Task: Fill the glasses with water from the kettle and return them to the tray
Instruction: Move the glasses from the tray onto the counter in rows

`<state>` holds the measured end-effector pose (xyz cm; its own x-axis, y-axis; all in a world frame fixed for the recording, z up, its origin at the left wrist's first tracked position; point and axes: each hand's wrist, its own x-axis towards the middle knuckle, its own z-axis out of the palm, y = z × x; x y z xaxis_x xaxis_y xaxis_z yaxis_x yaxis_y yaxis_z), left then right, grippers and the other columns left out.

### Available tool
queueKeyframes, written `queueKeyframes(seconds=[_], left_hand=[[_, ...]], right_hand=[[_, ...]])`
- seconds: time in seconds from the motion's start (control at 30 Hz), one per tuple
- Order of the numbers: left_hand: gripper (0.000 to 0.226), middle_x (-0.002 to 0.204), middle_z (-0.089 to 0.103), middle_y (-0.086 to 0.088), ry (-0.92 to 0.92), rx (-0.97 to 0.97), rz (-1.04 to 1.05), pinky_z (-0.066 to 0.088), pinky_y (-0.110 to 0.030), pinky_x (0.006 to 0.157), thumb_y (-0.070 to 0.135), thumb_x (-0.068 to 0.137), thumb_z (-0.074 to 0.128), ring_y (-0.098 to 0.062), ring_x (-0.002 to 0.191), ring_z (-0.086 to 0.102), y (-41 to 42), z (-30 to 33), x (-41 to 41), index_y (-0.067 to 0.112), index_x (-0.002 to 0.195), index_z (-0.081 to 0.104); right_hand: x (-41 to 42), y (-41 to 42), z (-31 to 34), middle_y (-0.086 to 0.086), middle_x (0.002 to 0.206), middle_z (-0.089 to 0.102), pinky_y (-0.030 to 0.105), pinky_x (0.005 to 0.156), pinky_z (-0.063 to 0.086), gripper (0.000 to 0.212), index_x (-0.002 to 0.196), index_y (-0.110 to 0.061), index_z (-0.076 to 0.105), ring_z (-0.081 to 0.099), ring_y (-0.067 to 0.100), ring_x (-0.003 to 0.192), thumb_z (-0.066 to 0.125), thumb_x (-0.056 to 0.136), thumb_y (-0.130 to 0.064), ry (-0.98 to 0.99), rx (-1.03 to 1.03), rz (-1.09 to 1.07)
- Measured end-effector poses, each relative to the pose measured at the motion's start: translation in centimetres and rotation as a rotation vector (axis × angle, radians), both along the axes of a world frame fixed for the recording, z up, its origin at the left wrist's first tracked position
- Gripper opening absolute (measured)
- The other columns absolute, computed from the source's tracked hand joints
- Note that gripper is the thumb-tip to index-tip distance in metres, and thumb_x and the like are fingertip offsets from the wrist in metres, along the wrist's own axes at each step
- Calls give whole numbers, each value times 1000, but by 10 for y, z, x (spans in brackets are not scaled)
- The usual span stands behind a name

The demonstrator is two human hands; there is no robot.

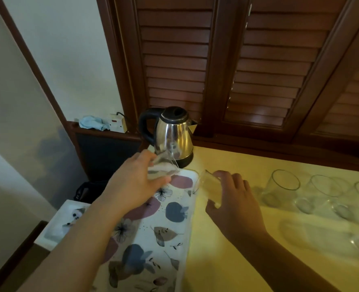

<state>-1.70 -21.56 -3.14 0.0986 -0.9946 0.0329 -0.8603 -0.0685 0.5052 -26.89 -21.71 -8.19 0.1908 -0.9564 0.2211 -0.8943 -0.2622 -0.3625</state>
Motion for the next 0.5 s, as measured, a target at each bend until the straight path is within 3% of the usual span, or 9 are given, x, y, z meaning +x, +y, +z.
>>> queueKeyframes(seconds=[0.07,0.17,0.27,0.37,0.5], left_hand=[[58,124,56,21,219,17,19,52,-23,79,62,89,70,0,104,60,12,-10,-20,39,136,45],[57,124,60,21,445,-12,86,57,-29,89,59,91,68,-1,109,63,27,-27,-56,36,138,47],[44,115,65,22,624,-47,119,53,-14,76,55,90,70,4,105,65,41,-41,-96,40,127,51],[45,116,68,30,799,-76,122,52,-7,75,52,88,75,16,106,62,52,-49,-136,45,126,53],[53,120,67,23,868,-86,127,50,-3,71,34,88,82,24,103,59,57,-59,-185,41,133,55]], right_hand=[[-17,12,-5,-7,137,52,23,89,49,75,145,-31,42,53,15,126,85,83,-36,-199,18,-80],[-46,25,-12,-7,128,58,28,83,51,76,137,-30,45,59,14,117,92,77,-32,-458,1,-177],[-78,34,-22,-7,123,60,41,90,61,81,136,-30,46,62,15,112,96,72,-24,-685,-10,-217],[-109,43,-29,-5,124,58,38,92,62,82,141,-30,49,62,15,113,95,74,-19,-809,-11,-206],[-149,50,-42,-4,125,59,41,91,61,77,140,-36,50,61,16,116,92,77,-23,-860,-28,-196]])
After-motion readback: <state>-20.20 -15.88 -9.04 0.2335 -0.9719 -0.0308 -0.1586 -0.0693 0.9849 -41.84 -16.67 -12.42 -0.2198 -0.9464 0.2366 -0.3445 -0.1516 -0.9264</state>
